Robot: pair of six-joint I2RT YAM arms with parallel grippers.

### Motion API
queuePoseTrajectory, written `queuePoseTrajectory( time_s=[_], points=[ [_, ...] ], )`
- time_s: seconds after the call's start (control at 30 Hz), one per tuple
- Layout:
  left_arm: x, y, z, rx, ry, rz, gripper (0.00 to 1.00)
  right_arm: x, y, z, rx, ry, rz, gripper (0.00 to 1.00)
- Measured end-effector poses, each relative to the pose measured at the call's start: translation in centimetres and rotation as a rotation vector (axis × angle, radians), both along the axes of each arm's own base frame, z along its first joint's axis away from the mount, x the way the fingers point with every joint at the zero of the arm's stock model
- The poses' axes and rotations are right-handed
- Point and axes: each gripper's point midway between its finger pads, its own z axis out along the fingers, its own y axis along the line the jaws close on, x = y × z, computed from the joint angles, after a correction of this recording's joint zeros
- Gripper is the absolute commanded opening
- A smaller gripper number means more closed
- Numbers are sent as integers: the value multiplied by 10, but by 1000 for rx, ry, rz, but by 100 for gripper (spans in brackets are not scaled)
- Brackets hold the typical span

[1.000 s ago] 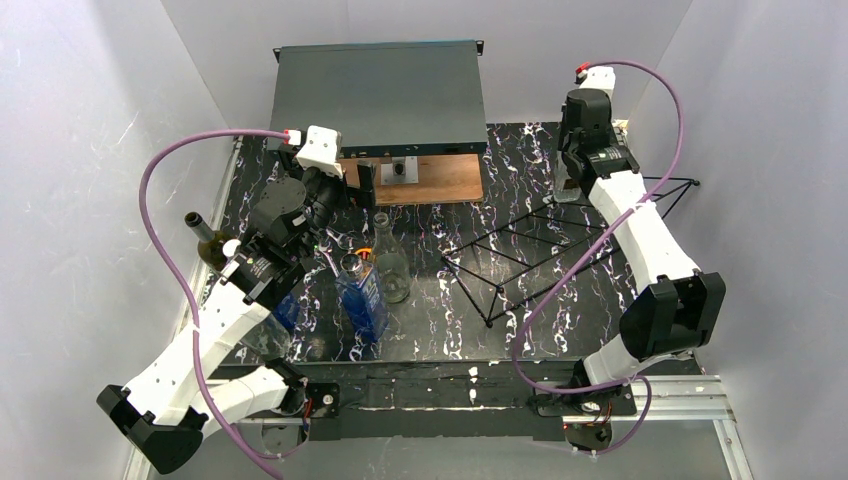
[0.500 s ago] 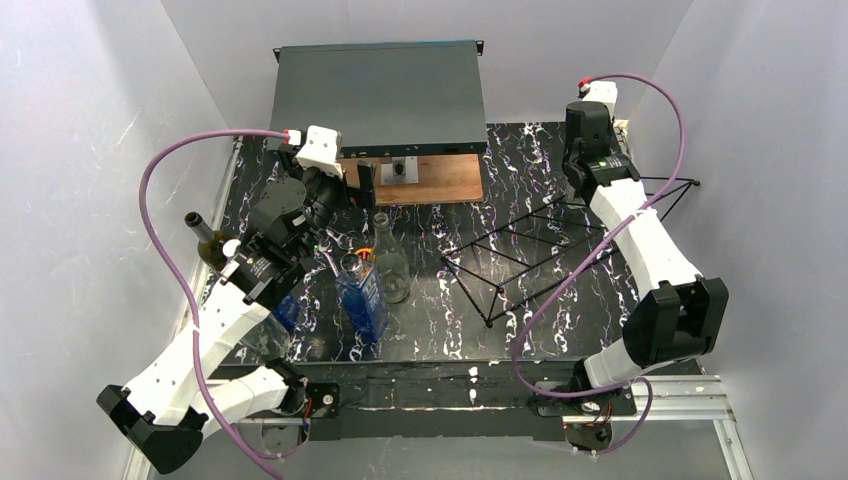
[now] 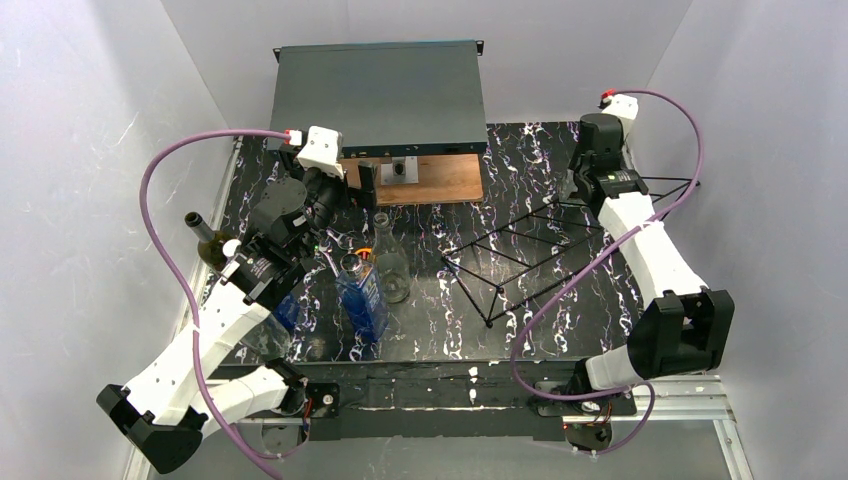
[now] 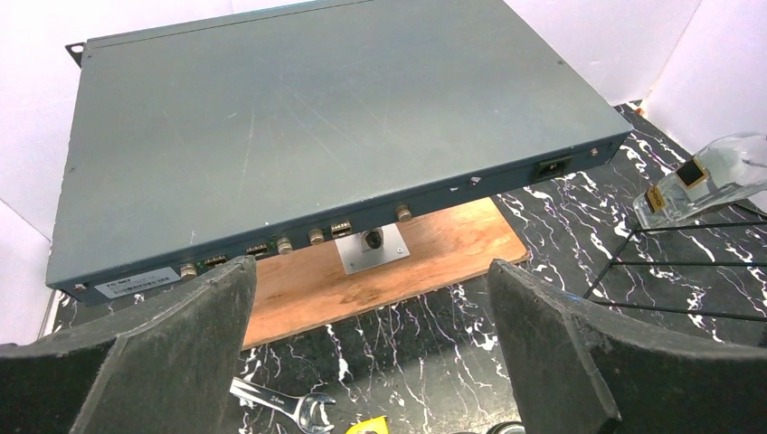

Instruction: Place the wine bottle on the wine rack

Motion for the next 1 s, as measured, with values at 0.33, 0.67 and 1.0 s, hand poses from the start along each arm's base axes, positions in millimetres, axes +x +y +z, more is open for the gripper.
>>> queuePoseTrajectory(
  time_s=[0.33, 0.67, 1.0],
  points=[
    [0, -1, 0, 1, 0, -4, 98, -5, -8, -3, 123, -12, -92, 1],
    [0, -1, 0, 0, 0, -4, 98, -24, 17, -7, 211, 34, -65, 1],
    [-1, -2, 0, -5, 1, -9, 98, -26, 70, 1, 277, 35, 73, 1]
  ],
)
